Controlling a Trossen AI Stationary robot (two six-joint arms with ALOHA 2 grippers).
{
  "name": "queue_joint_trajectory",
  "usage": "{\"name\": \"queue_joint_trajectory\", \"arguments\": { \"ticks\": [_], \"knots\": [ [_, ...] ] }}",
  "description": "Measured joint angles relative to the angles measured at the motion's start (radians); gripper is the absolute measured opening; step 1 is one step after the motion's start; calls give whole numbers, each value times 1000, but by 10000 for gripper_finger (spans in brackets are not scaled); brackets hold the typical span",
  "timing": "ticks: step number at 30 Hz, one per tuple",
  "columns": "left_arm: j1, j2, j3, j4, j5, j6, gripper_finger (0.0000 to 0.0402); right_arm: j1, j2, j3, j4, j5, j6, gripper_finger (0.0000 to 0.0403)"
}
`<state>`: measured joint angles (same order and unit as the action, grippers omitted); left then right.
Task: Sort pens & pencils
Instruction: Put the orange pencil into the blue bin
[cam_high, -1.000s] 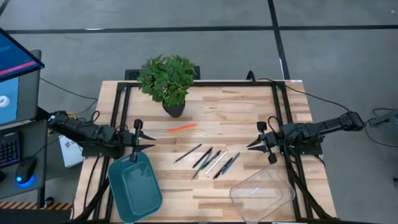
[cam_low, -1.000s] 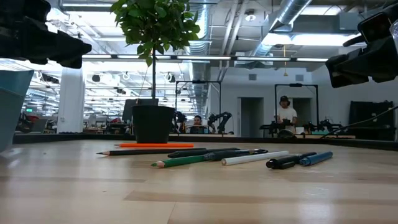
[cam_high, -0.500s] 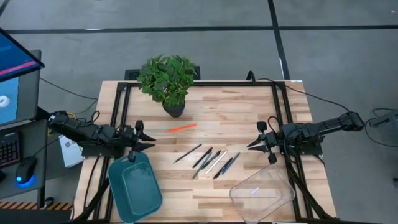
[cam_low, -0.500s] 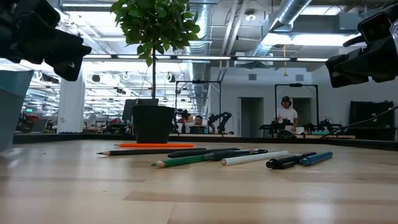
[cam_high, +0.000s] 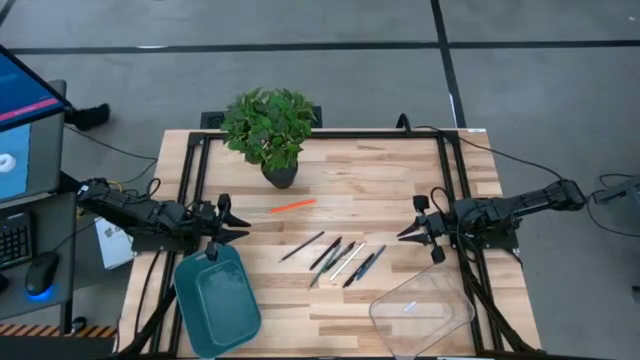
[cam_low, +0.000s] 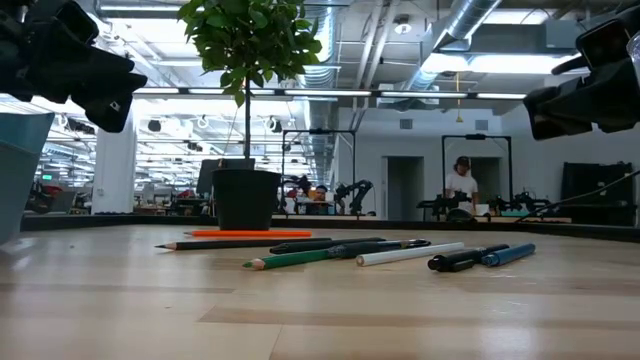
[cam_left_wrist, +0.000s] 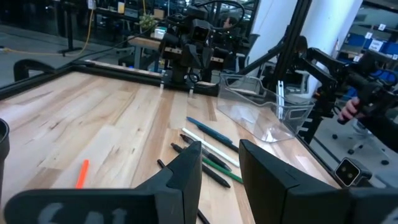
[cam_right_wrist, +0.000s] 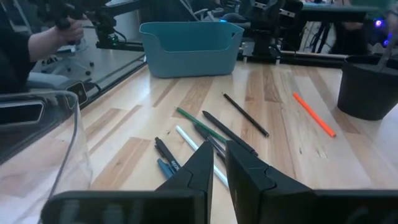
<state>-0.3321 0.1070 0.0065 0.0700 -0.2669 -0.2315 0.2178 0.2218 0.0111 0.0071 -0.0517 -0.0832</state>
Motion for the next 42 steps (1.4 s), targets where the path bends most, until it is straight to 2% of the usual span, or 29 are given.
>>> {"name": "queue_joint_trajectory", "arguments": {
  "ticks": [16,26,42],
  "knots": [
    [0,0,0,0,-1,-51,98,0,0,0,117,0,-27,66],
    [0,0,0,2,-15,-43,98,0,0,0,118,0,212,66],
    [0,0,0,2,-9,-74,98,-5,0,0,136,0,215,66]
  ]
}}
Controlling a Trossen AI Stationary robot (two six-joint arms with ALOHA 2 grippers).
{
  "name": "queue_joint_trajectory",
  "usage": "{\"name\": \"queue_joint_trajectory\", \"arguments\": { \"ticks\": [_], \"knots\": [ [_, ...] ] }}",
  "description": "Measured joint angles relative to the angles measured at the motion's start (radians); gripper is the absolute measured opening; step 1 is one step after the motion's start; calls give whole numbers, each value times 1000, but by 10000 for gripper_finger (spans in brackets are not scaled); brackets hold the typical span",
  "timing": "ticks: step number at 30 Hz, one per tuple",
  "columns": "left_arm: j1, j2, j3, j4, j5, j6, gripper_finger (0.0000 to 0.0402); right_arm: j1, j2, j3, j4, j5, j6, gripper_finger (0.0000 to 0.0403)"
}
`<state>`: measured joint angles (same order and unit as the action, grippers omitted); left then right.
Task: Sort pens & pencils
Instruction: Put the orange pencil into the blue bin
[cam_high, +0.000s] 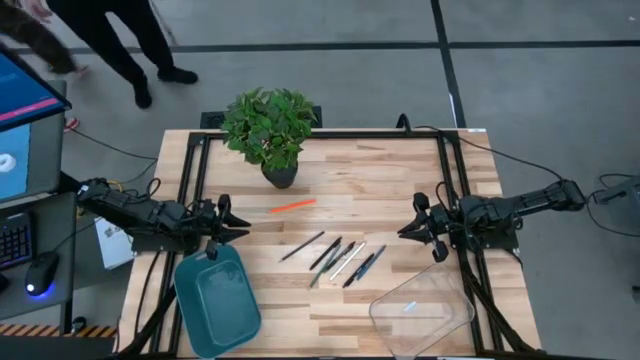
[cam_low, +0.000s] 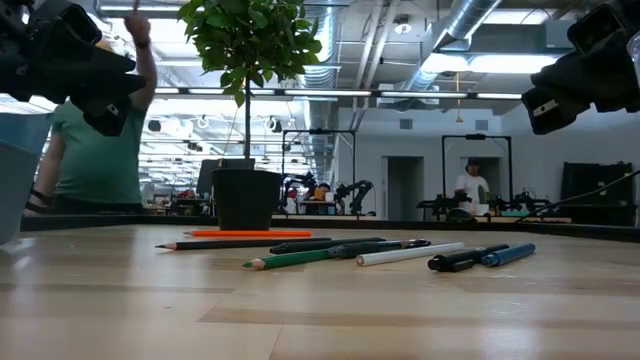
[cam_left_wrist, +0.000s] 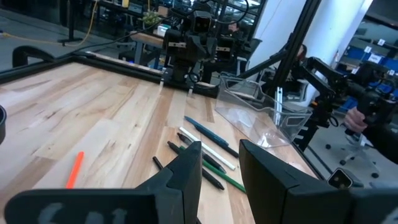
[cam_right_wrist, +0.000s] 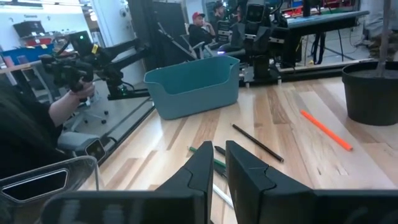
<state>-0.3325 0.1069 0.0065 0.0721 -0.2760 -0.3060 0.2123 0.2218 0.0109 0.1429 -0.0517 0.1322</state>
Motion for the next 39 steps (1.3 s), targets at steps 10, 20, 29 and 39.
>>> {"name": "queue_joint_trajectory", "arguments": {
  "ticks": [10,20,29,39],
  "knots": [
    [0,0,0,0,0,-11,98,0,0,0,9,0,0,66],
    [0,0,0,0,0,-20,98,-19,0,0,8,0,-8,66],
    [0,0,0,0,0,-47,98,-19,0,0,17,0,-9,66],
    [0,-1,4,115,-72,-47,98,-19,0,3,298,0,-49,66]
  ]
}}
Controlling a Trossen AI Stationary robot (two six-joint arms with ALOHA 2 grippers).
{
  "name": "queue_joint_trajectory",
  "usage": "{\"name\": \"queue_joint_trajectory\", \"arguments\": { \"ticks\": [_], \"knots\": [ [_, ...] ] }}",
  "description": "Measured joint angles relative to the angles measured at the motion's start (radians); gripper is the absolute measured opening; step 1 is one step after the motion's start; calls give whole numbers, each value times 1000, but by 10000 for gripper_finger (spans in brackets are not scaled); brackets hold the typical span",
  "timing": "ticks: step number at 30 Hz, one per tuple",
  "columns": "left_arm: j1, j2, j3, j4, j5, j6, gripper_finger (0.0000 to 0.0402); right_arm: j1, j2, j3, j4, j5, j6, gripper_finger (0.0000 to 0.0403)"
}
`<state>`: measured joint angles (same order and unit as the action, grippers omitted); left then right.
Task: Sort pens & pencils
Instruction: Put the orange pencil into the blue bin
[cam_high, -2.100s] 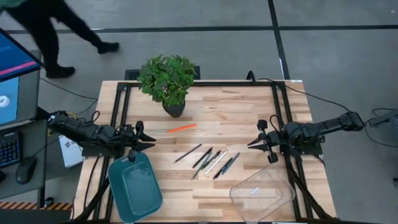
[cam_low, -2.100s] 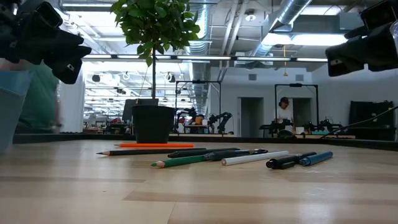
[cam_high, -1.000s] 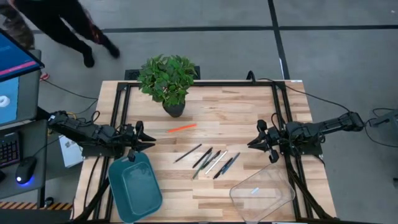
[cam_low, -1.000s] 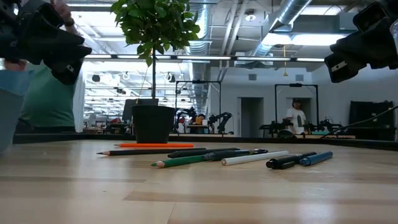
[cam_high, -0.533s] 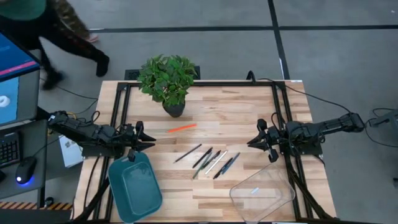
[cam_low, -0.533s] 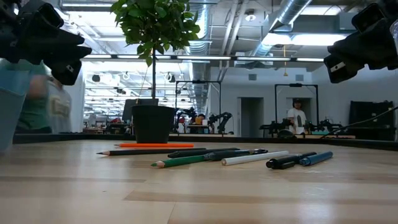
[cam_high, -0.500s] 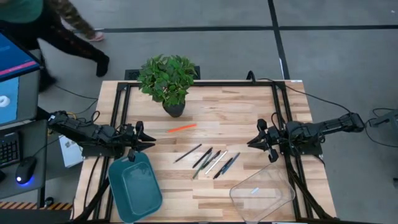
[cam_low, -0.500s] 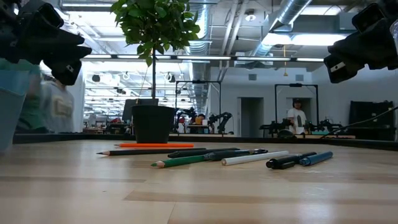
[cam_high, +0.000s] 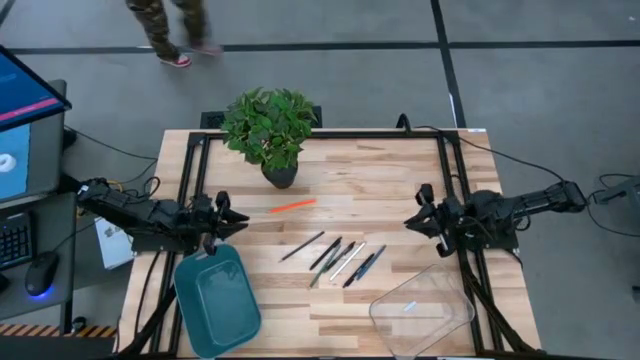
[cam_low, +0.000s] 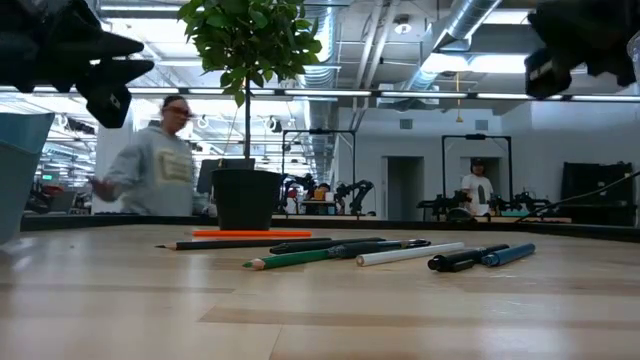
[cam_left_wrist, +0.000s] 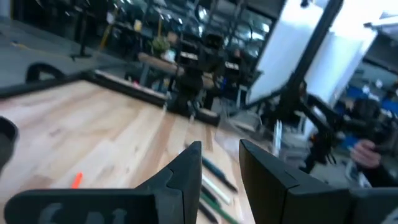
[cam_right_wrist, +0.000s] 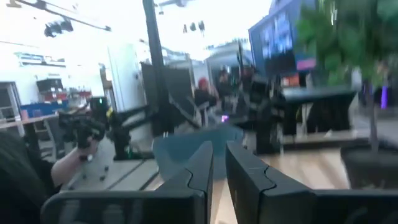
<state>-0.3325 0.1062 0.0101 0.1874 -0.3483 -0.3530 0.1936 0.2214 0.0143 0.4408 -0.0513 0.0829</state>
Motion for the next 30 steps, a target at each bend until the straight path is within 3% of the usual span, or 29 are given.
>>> {"name": "queue_joint_trajectory", "arguments": {
  "ticks": [5,13,19,24,30],
  "knots": [
    [0,2,25,10,-51,46,98,0,0,48,10,43,-77,66],
    [0,1,76,15,-171,123,98,-7,7,130,-24,320,-66,66],
    [38,6,107,14,-261,165,98,-85,69,138,-37,326,-25,66],
    [115,19,115,12,-181,166,98,-185,154,138,19,298,18,66],
    [233,60,115,9,-78,157,98,-306,253,183,35,171,38,66]
  ]
}}
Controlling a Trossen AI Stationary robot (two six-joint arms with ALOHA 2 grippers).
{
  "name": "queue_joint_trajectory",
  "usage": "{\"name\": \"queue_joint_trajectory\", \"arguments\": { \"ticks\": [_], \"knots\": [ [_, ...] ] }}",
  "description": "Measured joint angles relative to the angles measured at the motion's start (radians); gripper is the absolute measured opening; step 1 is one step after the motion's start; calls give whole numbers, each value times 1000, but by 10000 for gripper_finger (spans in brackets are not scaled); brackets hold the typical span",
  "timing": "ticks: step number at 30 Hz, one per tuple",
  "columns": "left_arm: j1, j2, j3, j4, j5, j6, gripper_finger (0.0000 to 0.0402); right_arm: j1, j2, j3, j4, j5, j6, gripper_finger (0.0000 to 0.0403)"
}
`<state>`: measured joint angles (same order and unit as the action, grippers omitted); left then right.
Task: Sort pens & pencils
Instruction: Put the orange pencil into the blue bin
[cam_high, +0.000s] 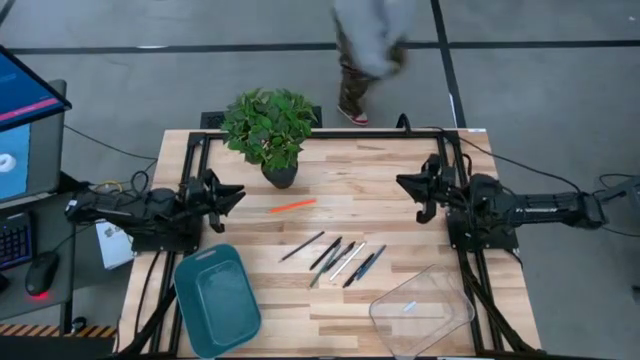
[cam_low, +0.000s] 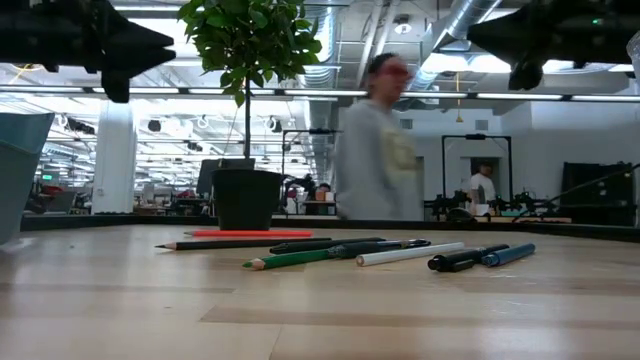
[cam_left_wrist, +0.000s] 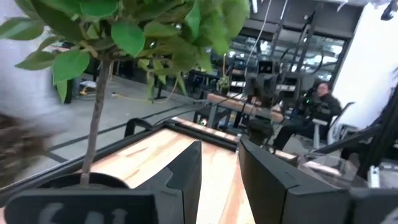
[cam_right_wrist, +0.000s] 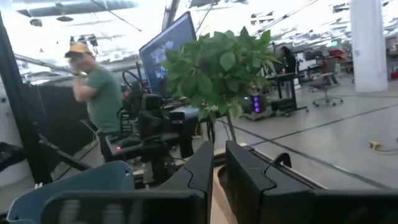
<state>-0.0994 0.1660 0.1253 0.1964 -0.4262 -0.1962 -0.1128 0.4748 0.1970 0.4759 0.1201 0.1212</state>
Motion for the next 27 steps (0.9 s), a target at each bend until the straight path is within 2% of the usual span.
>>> {"name": "queue_joint_trajectory", "arguments": {
  "ticks": [5,9,16,27],
  "knots": [
    [116,73,43,-8,89,-29,98,-91,114,51,-2,-62,13,66],
    [193,158,97,-23,212,-25,98,-145,222,63,-5,-99,38,66],
    [252,329,112,-29,404,-8,98,-158,380,66,13,-101,40,66],
    [252,480,112,5,354,-32,98,-139,458,66,28,-98,44,66]
  ]
}}
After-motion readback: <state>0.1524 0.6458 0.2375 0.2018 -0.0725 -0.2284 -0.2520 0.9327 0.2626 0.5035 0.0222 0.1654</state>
